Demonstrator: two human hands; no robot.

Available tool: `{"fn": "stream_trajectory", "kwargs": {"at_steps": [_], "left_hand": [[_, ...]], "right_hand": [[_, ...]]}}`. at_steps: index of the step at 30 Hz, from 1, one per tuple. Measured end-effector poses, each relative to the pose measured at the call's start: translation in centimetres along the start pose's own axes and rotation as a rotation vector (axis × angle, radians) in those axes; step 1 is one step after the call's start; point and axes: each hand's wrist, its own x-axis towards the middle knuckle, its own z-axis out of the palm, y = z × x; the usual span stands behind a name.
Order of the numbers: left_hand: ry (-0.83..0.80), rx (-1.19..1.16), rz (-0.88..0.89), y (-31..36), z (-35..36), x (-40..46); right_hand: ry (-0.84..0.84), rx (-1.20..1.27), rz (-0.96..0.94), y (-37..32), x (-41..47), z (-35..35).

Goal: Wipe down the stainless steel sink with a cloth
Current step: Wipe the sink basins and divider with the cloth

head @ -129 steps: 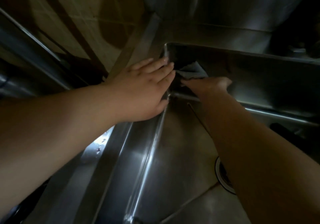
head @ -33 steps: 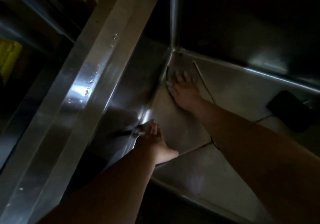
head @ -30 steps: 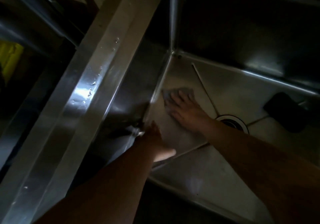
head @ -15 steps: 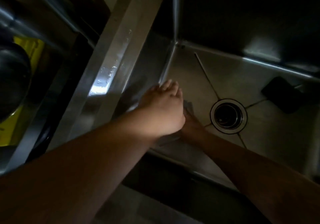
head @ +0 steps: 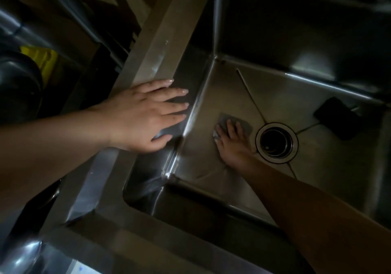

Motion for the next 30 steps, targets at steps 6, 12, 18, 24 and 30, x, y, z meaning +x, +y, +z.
{"fn": "stream_trajectory", "kwargs": {"at_steps": [6, 12, 18, 24, 30], "left_hand": [[0.035, 0.028, -0.013, 0.1, 0.2, 0.1], [0.056, 0.007, -0.004, -0.2, 0.7, 0.1], [0.06, 0.026, 0.026, -0.1, 0.8, 0.2], [0.019, 0.035, -0.015, -0.2, 0.7, 0.0], [0.032, -0.007, -0.015, -0.2, 0.5, 0.1]], "right_hand": [[0.168, -0.312, -0.717, 0.4, -4.4, 1.8], [0.136, -0.101, -0.152, 1.5, -2.2, 1.4], [0.288, 0.001, -0.051, -4.6, -0.3, 1.3], [0.121, -0.427, -0.83, -0.9, -5.3, 2.8], [-0.057, -0.429, -0.589, 3.3, -7.1, 0.2]]}}
